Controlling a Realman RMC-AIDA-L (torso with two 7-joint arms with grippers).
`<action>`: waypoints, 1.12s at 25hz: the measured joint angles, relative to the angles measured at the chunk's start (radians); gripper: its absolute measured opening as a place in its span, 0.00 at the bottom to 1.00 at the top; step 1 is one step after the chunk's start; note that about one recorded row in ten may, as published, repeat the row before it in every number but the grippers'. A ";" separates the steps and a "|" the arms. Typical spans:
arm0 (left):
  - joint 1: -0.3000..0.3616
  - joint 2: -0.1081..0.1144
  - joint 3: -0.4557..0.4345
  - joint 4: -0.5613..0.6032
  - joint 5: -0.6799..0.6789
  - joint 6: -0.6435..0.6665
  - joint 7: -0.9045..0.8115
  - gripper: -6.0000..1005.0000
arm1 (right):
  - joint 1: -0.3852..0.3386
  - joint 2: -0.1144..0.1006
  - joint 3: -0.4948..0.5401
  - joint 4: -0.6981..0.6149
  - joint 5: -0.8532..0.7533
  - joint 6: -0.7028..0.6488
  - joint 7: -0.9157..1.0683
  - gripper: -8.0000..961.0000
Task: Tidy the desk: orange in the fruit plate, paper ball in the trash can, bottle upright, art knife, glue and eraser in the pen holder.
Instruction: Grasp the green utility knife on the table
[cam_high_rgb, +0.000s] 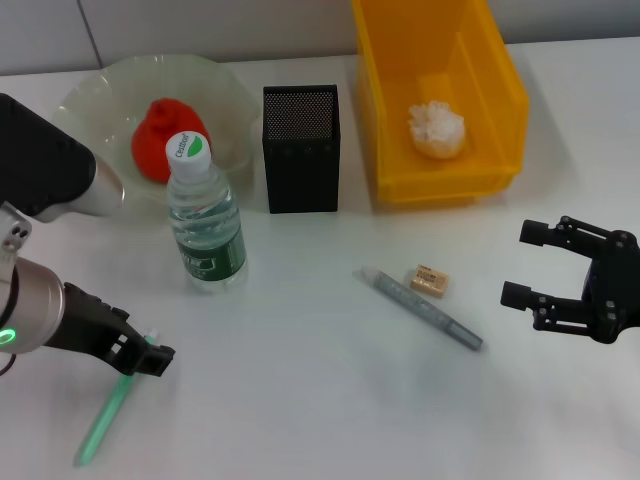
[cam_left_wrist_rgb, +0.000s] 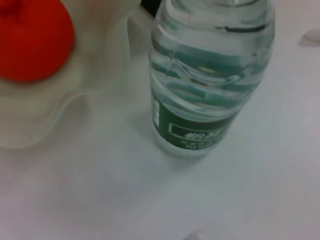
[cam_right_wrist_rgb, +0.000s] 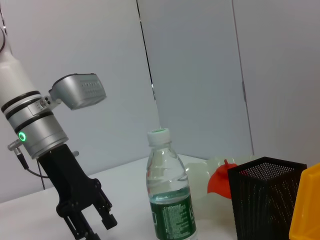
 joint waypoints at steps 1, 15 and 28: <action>-0.002 0.000 -0.008 0.001 0.000 0.005 -0.007 0.71 | 0.001 0.000 0.000 0.000 0.000 -0.002 0.000 0.88; -0.065 0.000 -0.038 -0.039 -0.001 0.070 -0.037 0.69 | 0.011 0.000 0.000 -0.001 -0.001 0.001 0.000 0.88; -0.096 0.000 -0.037 -0.125 0.016 0.051 -0.044 0.69 | 0.014 0.000 0.000 -0.002 -0.004 0.002 0.000 0.88</action>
